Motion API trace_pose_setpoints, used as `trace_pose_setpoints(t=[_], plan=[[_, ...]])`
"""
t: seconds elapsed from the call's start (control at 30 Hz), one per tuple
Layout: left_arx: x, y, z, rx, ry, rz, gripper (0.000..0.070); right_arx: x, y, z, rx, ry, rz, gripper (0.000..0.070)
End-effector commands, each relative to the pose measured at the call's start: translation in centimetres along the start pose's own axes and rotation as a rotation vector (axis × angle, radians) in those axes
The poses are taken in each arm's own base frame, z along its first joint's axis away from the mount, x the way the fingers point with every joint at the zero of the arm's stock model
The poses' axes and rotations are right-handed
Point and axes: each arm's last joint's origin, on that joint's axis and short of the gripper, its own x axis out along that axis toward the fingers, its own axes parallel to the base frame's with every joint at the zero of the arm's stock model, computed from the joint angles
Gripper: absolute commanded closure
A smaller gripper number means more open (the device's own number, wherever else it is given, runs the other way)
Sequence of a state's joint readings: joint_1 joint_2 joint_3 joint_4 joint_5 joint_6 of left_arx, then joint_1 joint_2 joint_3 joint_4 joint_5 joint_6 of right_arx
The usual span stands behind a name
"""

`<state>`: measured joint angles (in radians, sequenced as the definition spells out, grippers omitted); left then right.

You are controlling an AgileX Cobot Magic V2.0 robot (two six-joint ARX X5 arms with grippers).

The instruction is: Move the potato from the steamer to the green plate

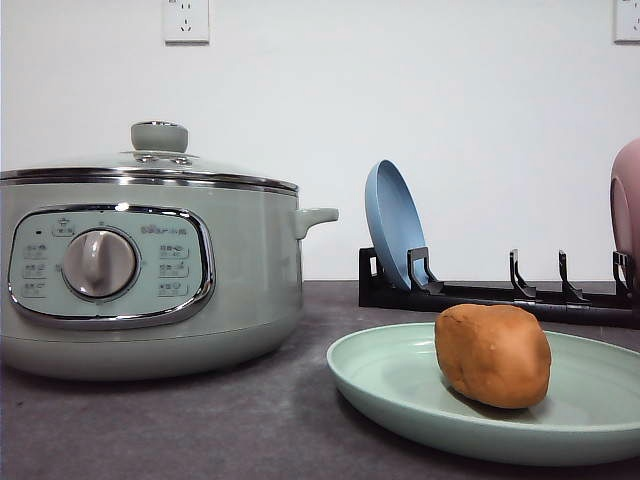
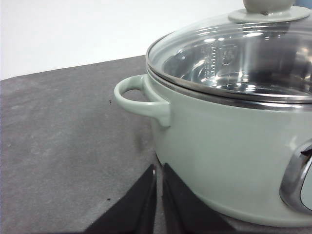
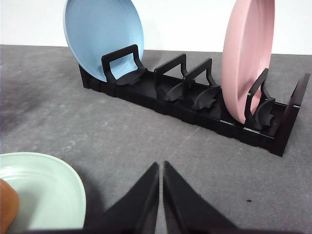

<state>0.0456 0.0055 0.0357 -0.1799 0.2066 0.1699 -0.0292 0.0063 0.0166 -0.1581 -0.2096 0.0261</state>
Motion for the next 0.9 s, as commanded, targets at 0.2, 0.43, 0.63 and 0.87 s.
trace_pose_setpoints(t=[0.2,0.43,0.63,0.87], plan=[[0.12,-0.06,-0.66,-0.01,0.032,-0.002,0.0685,0.02,-0.03,-0.12,-0.002,0.001,-0.003,0.07],[0.12,-0.06,-0.66,-0.01,0.033,-0.002,0.0685,0.02,-0.03,-0.12,-0.002,0.001,-0.003,0.07],[0.12,-0.06,-0.66,-0.01,0.033,-0.002,0.0685,0.02,-0.03,-0.13,-0.002,0.001,-0.003,0.07],[0.12,-0.06,-0.66,-0.01,0.033,-0.002,0.0685,0.02,-0.03,-0.12,-0.002,0.001,-0.003,0.07]])
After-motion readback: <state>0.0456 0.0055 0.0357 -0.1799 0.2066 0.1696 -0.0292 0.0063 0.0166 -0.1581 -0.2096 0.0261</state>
